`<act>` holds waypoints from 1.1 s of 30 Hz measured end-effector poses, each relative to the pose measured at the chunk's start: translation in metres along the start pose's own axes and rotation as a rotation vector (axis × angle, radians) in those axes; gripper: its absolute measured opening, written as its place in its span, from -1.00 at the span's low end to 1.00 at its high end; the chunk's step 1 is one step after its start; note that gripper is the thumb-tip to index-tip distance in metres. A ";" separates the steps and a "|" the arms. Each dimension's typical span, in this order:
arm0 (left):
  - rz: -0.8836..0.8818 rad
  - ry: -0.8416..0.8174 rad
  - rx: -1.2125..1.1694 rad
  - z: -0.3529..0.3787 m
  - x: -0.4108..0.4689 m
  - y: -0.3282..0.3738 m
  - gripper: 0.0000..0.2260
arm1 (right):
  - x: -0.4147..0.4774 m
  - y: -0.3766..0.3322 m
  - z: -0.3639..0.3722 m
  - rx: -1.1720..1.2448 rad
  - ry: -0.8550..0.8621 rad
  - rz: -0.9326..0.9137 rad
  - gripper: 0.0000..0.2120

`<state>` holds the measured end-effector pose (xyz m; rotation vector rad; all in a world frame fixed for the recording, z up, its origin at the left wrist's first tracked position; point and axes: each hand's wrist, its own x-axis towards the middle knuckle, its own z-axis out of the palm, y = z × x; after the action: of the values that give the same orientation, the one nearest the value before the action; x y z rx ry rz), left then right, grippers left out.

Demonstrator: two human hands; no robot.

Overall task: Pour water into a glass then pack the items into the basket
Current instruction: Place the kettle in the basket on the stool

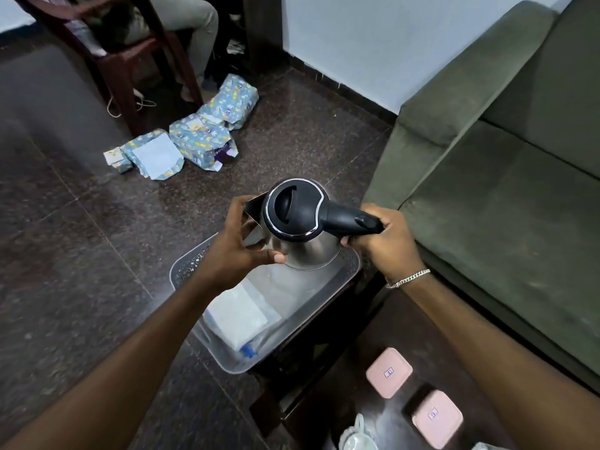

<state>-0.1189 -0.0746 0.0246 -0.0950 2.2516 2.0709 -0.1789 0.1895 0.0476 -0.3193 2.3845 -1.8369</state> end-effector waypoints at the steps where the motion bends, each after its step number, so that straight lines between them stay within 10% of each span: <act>1: -0.003 -0.001 0.002 -0.001 0.000 0.000 -0.23 | 0.000 0.001 0.001 -0.006 -0.001 0.005 -0.68; 33: -0.102 -0.058 0.059 -0.003 -0.010 -0.031 -0.23 | -0.021 0.045 0.016 0.028 -0.047 0.126 -0.75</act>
<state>-0.1063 -0.0801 -0.0046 -0.1405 2.2232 1.9298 -0.1597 0.1905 -0.0005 -0.2015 2.2896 -1.7856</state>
